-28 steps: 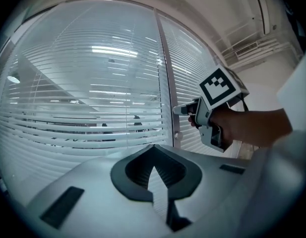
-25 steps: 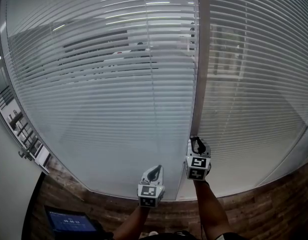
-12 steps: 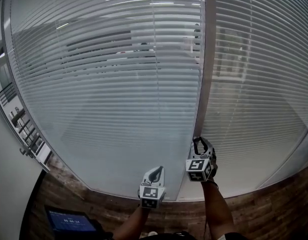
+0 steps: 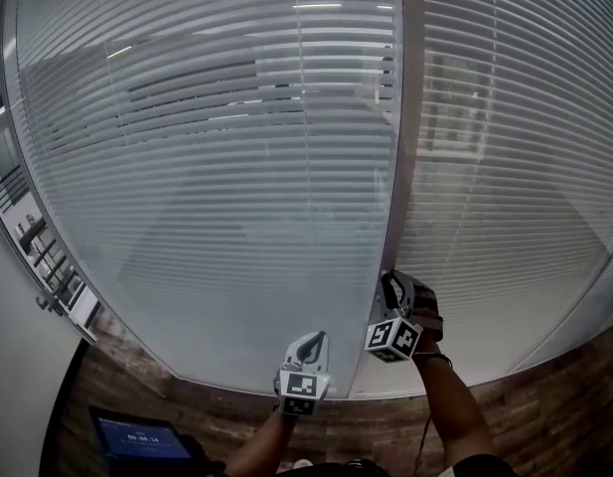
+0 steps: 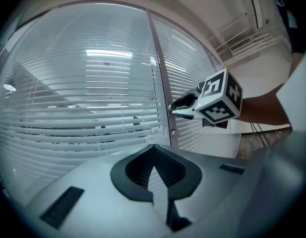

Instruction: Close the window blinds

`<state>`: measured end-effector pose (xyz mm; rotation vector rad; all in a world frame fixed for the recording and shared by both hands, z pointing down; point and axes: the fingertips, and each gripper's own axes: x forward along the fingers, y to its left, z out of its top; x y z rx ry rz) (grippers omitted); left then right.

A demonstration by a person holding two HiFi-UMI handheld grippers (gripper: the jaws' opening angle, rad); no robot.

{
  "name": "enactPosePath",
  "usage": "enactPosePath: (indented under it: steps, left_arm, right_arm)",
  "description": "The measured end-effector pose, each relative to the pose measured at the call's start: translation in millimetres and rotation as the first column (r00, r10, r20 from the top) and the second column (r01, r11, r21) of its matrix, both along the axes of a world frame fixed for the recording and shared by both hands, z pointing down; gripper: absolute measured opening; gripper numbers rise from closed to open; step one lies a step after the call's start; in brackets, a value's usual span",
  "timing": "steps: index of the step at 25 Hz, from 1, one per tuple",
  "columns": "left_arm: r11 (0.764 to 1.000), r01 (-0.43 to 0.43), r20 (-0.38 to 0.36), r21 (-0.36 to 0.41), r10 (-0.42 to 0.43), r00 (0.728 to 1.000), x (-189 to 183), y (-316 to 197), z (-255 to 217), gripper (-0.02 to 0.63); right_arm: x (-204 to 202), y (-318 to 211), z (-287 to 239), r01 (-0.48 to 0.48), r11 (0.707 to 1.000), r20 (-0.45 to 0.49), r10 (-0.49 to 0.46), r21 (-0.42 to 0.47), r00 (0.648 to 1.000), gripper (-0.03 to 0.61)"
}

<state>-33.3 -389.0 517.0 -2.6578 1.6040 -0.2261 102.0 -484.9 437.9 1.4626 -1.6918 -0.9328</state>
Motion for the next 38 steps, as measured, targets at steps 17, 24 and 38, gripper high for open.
enactPosePath:
  steps: [17,24,38]
  left_arm:
    - [1.0,-0.024,-0.01,-0.002,0.024,1.0,8.9,-0.8,-5.7,0.0]
    - [1.0,-0.011,-0.009,-0.004,0.011,1.0,7.8,-2.8,-3.9,0.0]
    - [1.0,-0.012,-0.038,0.011,0.013,0.999,8.6,-1.8,-9.9,0.0]
  right_arm:
    - [0.7,-1.6,7.8,0.079,0.997,-0.555,-0.074,-0.015,0.829,0.126]
    - [-6.2,-1.1,5.3,0.109,0.994,-0.579,-0.1,-0.019,0.809,0.126]
    - [7.3,7.5,5.7,0.019,1.0,0.598,-0.026,0.018,0.801,0.157]
